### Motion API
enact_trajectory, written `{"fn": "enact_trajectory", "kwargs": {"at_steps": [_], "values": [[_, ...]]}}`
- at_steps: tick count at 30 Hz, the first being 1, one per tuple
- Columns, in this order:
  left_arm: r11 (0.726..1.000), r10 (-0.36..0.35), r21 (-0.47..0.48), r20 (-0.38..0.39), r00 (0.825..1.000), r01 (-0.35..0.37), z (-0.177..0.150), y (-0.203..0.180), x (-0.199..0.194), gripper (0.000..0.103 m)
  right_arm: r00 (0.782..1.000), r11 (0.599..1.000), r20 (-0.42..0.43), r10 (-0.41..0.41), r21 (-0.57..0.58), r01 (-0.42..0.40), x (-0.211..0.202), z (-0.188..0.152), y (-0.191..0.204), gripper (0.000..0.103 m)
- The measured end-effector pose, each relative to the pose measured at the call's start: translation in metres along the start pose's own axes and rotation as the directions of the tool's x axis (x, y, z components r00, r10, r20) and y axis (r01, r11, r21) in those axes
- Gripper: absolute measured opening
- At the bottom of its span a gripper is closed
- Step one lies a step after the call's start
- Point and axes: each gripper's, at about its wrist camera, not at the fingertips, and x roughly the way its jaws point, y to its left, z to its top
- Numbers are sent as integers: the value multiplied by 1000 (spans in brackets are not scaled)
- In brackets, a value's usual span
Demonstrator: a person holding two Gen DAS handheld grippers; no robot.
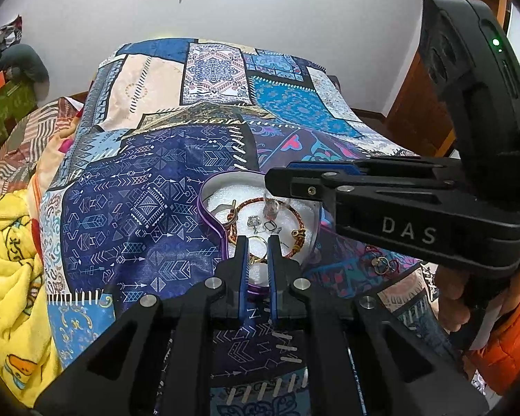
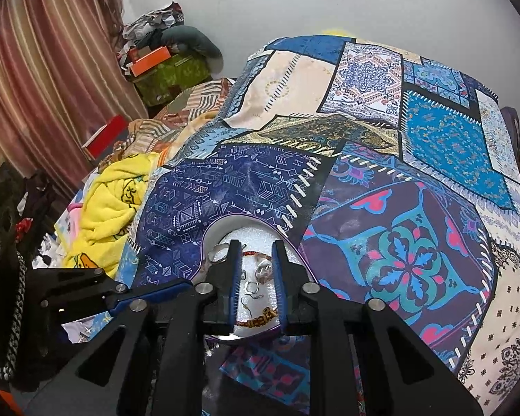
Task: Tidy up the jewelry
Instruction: 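Move the left tool to the remaining rings while the right tool reaches for a red keyring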
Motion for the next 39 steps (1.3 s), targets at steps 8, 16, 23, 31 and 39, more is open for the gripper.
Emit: {"fn": "enact_trajectory", "kwargs": {"at_steps": [8, 16, 23, 31, 39], "values": [[1000, 19, -1, 10, 1000, -19, 4, -2, -11, 7, 999, 1000, 34, -22, 3, 22, -21, -1, -2, 18], [1000, 29, 11, 28, 999, -29, 9, -16, -30, 11, 995, 997, 59, -80, 20, 79, -53, -9, -13, 18], [999, 18, 45, 34, 999, -19, 7, -38, -40, 26, 988, 990, 62, -139, 41, 137, -83, -28, -28, 20], [997, -36, 71, -34, 999, 38, -3, -67, -22, 26, 981, 979, 21, -193, 73, 191, -100, -58, -52, 23], [990, -85, 97, -152, 985, 100, -20, -96, 19, 26, 977, 972, -37, -209, 106, 212, -102, -88, -74, 23]]}}
